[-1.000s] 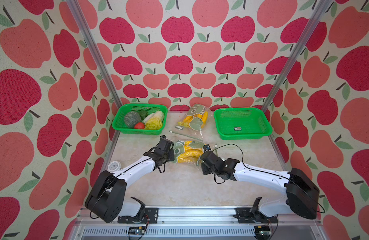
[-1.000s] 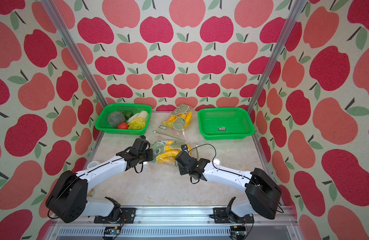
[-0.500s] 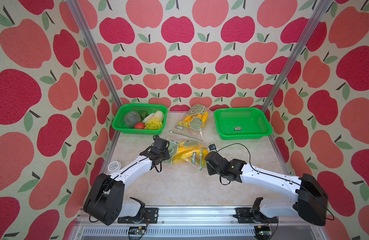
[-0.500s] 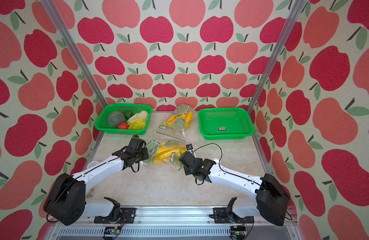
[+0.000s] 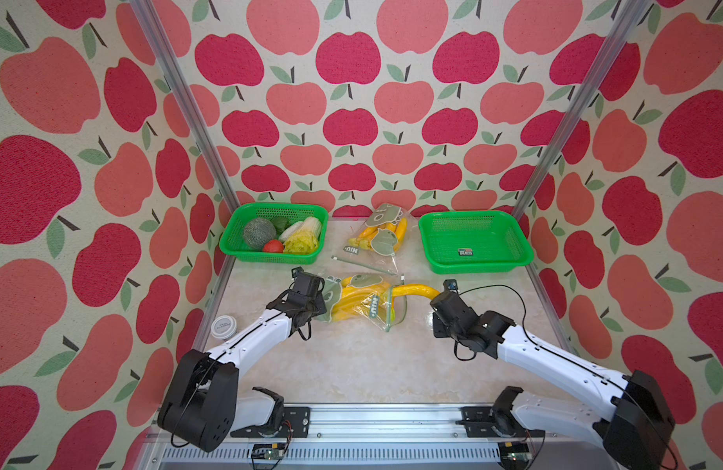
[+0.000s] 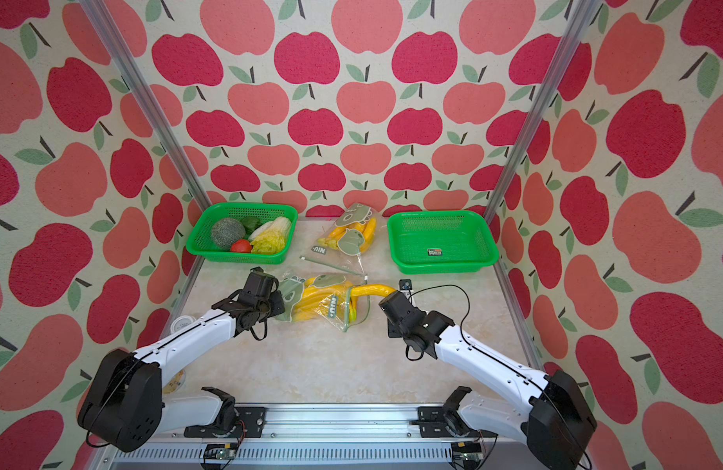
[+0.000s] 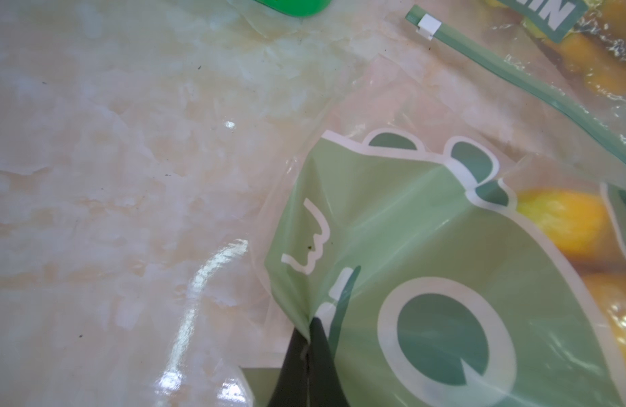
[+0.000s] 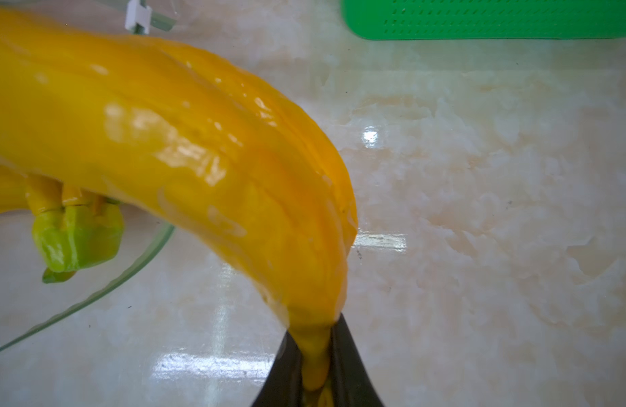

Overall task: Open the zip-top bag and take out the banana
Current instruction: Pick up the banana from the zipper food storage bag, then place the banana in the basket.

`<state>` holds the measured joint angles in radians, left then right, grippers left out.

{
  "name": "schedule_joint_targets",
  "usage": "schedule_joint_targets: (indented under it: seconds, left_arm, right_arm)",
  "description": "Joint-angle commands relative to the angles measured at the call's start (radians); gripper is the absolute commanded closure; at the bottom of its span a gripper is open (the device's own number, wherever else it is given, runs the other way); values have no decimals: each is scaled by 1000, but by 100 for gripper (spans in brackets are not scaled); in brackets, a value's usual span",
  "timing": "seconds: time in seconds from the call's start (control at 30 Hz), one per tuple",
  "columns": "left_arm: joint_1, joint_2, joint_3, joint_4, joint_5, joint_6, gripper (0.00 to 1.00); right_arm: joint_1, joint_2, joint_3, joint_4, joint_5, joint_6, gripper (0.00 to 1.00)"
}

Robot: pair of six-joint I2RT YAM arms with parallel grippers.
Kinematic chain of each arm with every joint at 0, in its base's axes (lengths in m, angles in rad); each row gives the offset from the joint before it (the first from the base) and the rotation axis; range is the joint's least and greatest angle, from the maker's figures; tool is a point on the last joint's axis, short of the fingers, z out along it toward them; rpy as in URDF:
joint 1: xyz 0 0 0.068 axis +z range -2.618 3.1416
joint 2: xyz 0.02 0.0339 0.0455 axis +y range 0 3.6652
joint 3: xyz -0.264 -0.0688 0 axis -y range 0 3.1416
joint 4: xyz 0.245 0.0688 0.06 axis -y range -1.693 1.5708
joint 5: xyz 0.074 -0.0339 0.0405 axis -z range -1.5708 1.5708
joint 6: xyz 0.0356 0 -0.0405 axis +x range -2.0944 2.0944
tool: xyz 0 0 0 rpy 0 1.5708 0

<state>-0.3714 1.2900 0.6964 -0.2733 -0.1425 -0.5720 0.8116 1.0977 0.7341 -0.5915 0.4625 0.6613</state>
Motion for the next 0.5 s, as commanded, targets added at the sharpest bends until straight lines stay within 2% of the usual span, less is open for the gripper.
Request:
schedule_joint_targets:
  seconds: [0.0, 0.27, 0.47]
  left_arm:
    - [20, -21, -23, -27, -7, -22, 100]
    - [29, -31, -43, 7, 34, -11, 100]
    - [29, -25, -37, 22, 67, 3, 100]
  right_arm:
    - [-77, -58, -24, -56, -1, 40, 88]
    - [-351, -55, 64, 46, -61, -72, 88]
    - [-606, 169, 317, 90, -124, -156, 88]
